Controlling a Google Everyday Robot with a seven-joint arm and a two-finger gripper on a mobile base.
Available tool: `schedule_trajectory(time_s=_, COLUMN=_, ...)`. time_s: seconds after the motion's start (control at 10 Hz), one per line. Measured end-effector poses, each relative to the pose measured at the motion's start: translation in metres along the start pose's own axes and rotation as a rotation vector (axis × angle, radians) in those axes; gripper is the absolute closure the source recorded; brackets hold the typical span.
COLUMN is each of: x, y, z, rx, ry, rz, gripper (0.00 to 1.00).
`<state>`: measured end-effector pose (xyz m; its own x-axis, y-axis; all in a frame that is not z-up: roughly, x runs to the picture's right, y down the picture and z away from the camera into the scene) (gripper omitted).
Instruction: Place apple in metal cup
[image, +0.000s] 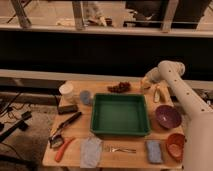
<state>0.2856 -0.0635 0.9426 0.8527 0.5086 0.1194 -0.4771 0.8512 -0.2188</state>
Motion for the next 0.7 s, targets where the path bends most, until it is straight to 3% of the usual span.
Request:
schedule_trajectory(time_s=0.2, x=-0.0006, y=0.0002, z=0.0004, rx=0.000, ry=0.000, rz=-0.001, gripper=0.67)
schedule_trajectory(time_s=0.3, x=-0.0006, y=0.0002, z=0.0004, rx=-0.001, ry=0.000, rz=-0.001, gripper=0.61)
schedule_trajectory(time_s=0.7, x=-0.0008, y=0.0003, z=0.0005, rx=-0.001, ry=0.000, rz=-0.001, gripper=0.22)
